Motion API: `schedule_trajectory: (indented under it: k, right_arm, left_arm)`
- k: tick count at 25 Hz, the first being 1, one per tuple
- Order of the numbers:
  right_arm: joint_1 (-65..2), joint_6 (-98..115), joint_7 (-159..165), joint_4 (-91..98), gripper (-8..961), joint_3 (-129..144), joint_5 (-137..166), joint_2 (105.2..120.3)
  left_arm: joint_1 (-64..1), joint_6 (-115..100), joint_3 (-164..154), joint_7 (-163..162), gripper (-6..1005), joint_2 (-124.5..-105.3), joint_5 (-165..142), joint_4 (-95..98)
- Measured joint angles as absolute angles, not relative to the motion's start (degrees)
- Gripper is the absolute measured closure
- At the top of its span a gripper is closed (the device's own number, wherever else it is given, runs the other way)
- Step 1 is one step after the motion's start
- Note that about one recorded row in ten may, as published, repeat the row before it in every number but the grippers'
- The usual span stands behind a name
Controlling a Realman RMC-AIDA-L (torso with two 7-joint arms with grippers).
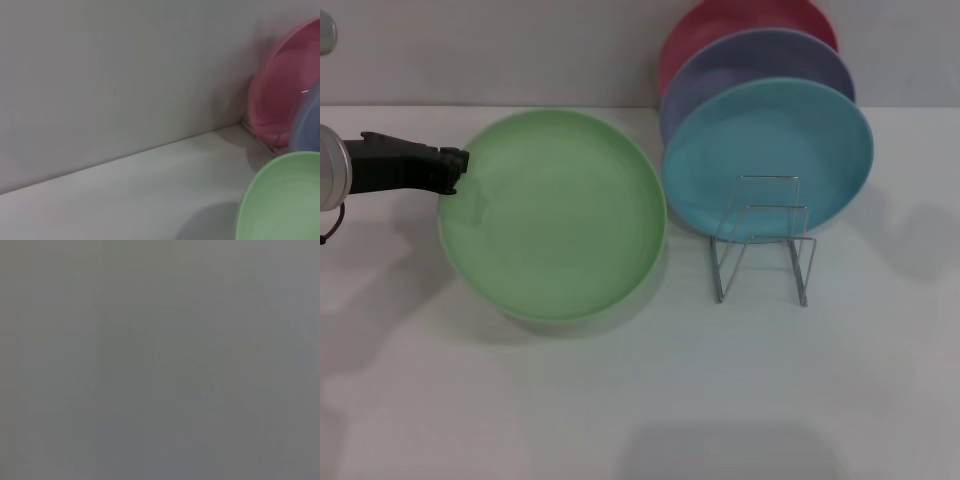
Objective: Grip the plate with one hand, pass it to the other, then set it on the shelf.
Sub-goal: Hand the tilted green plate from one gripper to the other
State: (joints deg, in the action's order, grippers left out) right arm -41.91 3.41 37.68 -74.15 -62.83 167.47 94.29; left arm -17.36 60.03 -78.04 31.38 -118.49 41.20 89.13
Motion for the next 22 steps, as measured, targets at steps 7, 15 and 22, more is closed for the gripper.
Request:
schedule_trajectory:
  k: [7,15,22]
  right_arm:
    - [-43.2,-21.1,17.8,-82.3,126,-72.3,148.0,97.13]
    - [-49.0,-60.0,-25.2,-77.7,128,-110.9,130.2,113.23]
    - [-53.1,-73.4,-28.3,-74.6,130,-115.8,133.3,112.88]
  left_arm:
    - [-17.8,59.7,-78.0,31.4,970,-118.41,41.2,89.1]
    - [-18.1,59.6,-78.0,31.4,971,-118.37,41.2,89.1]
    - [-18.4,59.8,-78.0,31.5,971,-118.3,41.2,89.2]
